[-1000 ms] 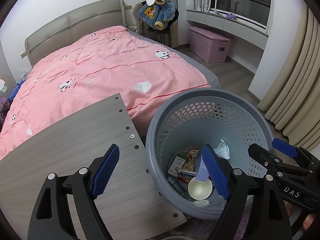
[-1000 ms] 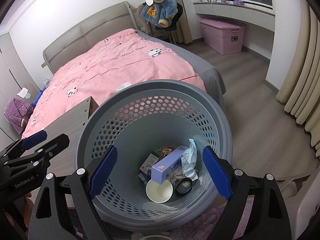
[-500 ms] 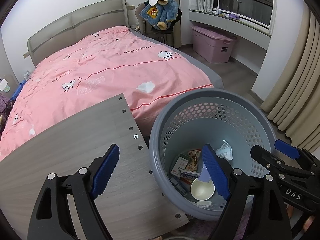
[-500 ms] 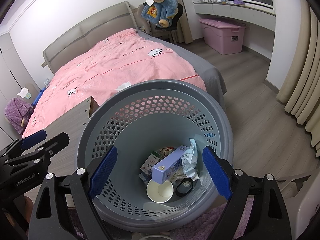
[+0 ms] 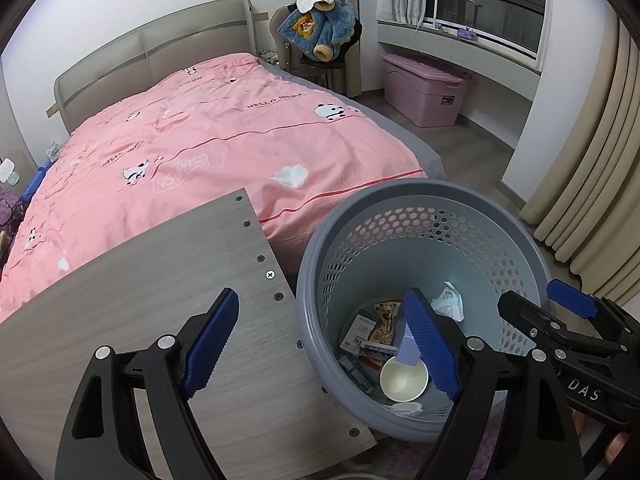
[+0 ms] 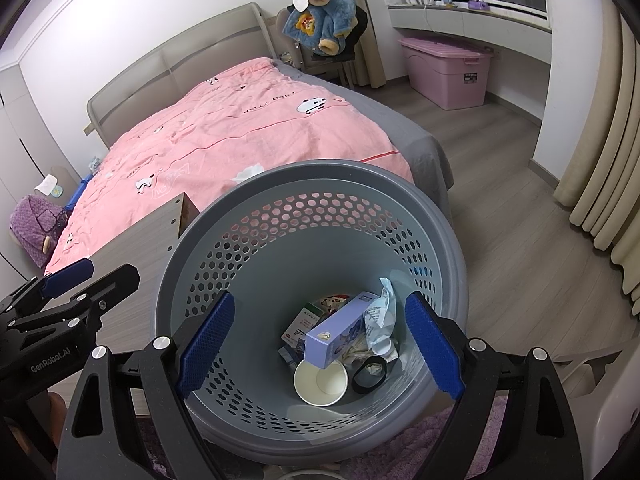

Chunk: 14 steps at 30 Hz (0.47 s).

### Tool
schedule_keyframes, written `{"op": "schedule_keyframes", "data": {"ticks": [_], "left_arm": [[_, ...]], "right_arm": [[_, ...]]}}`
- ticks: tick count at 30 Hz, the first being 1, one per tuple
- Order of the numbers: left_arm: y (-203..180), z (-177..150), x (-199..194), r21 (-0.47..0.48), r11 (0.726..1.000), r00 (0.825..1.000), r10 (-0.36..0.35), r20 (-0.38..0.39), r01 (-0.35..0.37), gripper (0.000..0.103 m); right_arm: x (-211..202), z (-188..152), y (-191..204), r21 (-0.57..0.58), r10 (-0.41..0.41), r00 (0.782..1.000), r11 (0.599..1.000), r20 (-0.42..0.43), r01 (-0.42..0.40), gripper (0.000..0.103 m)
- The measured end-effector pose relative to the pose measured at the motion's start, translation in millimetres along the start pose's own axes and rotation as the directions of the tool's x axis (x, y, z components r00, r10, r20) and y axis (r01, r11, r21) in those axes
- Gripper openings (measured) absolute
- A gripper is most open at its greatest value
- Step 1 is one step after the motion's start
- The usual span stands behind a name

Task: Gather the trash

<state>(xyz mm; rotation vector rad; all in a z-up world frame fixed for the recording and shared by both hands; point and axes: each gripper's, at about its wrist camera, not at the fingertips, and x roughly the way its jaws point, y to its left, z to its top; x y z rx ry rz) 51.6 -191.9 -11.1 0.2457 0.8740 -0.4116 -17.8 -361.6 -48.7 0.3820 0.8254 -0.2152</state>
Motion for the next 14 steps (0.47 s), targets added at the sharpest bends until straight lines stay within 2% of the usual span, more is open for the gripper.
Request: {"op": "schedule_keyframes", "data": {"ticks": [14], "left_arm": [[0.3, 1.0, 2.1, -0.003, 1.0, 1.0, 0.011, -0.004, -0.011, 0.081]], "right_arm": [[-0.4, -0.3, 0.2, 0.0, 0.0, 1.0, 1.0, 0.0, 0.0, 0.085]]}}
